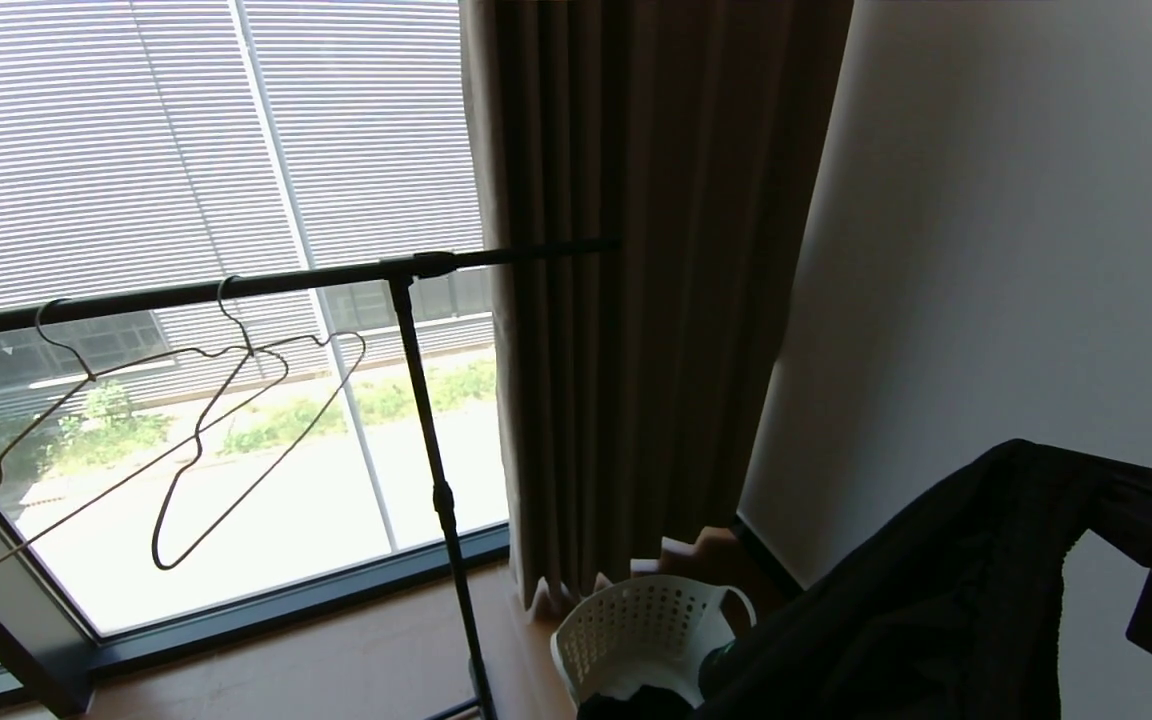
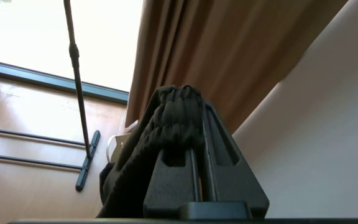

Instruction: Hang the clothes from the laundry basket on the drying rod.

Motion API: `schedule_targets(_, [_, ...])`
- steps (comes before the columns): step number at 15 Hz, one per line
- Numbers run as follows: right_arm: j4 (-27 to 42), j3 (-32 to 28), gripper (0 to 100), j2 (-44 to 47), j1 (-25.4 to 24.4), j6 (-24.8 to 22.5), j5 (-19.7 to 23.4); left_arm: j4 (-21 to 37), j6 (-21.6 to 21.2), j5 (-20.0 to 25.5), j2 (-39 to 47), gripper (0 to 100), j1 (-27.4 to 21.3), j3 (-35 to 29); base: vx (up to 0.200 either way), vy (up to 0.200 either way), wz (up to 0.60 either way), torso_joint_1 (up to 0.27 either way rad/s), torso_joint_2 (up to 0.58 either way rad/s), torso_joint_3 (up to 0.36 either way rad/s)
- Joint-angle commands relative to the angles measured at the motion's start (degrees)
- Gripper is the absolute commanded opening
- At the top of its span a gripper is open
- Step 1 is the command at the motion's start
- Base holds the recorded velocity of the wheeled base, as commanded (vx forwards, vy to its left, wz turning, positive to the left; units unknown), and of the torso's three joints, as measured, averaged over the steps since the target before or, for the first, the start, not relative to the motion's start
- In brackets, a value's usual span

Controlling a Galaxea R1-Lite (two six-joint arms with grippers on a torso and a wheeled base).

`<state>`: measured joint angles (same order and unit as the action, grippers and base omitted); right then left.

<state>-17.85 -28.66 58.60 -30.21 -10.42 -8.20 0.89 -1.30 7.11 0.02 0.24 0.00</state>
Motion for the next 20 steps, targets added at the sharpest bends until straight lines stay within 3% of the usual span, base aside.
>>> schedule_targets(1, [0.0,0.2,0,0.2,0.0,0.0,0.0,0.0,0.1,0.0,0.0,100,0.0,0.0,0.0,0.0,0.6,0.007,0.0,0.007])
schedule_targets(10, [0.0,0.1,0,0.3,0.0,-0.1,0.0,0.0,0.1,0.0,0.0,100,0.0,0.0,0.0,0.0,0.53,0.004,0.0,0.003])
schedule_targets(20, [0.0,0.2,0,0.2,0.0,-1.3,0.0,0.1,0.1,0.1,0.0,100,0.0,0.0,0.0,0.2,0.0,0.002,0.0,0.002])
